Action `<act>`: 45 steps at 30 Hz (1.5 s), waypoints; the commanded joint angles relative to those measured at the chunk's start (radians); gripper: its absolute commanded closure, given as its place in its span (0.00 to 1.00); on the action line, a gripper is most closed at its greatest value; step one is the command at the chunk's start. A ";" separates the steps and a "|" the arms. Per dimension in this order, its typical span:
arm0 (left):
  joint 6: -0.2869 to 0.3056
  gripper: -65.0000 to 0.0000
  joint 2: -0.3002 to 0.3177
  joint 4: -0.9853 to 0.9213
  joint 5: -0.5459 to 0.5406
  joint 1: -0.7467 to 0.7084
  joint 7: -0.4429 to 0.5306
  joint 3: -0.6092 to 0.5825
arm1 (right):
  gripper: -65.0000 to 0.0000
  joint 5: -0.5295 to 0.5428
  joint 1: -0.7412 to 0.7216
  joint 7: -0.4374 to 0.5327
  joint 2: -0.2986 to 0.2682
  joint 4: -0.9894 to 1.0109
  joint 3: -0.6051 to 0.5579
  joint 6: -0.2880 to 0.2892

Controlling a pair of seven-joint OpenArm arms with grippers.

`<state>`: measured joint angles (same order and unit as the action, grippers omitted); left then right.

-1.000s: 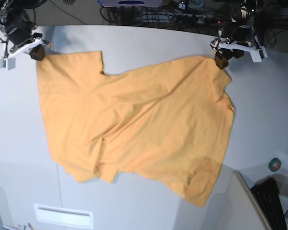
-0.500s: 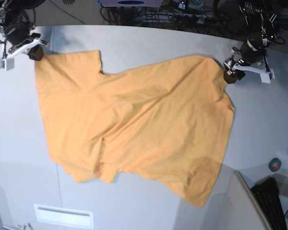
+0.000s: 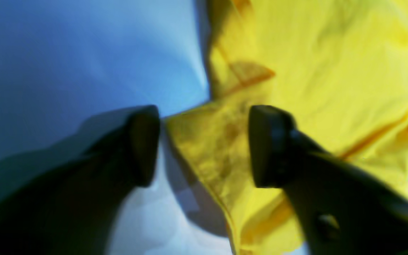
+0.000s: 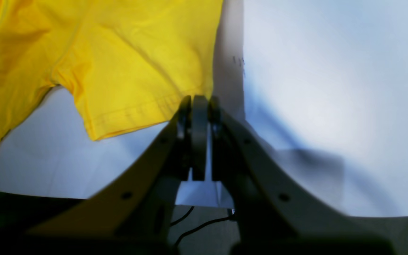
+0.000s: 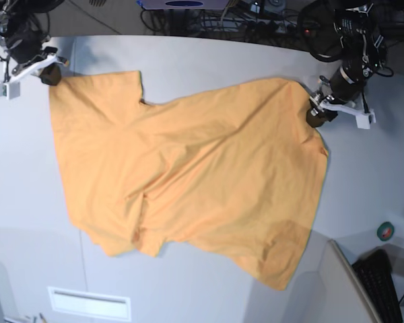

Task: Layout the t-shirt on the table in an organized manner, then fold the t-shirt properly
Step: 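Pull the shirt taut between both grippers and drag it flat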

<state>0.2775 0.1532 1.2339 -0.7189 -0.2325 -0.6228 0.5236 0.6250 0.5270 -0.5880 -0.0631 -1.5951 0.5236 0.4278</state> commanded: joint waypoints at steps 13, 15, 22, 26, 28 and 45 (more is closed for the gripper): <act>-0.013 0.96 0.000 0.001 0.011 -0.015 -0.036 0.082 | 1.00 0.016 0.000 0.016 -0.011 -0.015 0.007 0.010; -0.013 1.00 0.001 0.001 0.011 -0.017 -0.036 0.108 | 1.00 0.016 0.003 0.015 -0.011 -0.015 0.007 0.010; -0.011 1.00 -0.017 0.094 0.008 -0.137 -0.035 0.177 | 1.00 0.019 0.055 0.018 0.001 -0.047 0.042 0.010; -0.011 1.00 -0.086 0.235 0.008 -0.235 -0.032 0.235 | 1.00 0.019 0.103 0.015 0.026 -0.077 0.096 0.010; -0.011 1.00 -0.106 0.274 0.008 -0.261 -0.032 0.252 | 1.00 0.017 0.117 0.013 0.026 -0.072 0.096 0.010; -0.011 1.00 -0.114 0.263 0.014 -0.261 -0.030 0.241 | 0.73 0.016 0.100 -0.232 0.116 -0.077 0.246 0.004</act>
<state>0.2623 0.0311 1.4834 -0.6968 -0.4862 -0.6662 0.7624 0.6258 0.6186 -0.8341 0.0635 -1.6524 0.7605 0.4274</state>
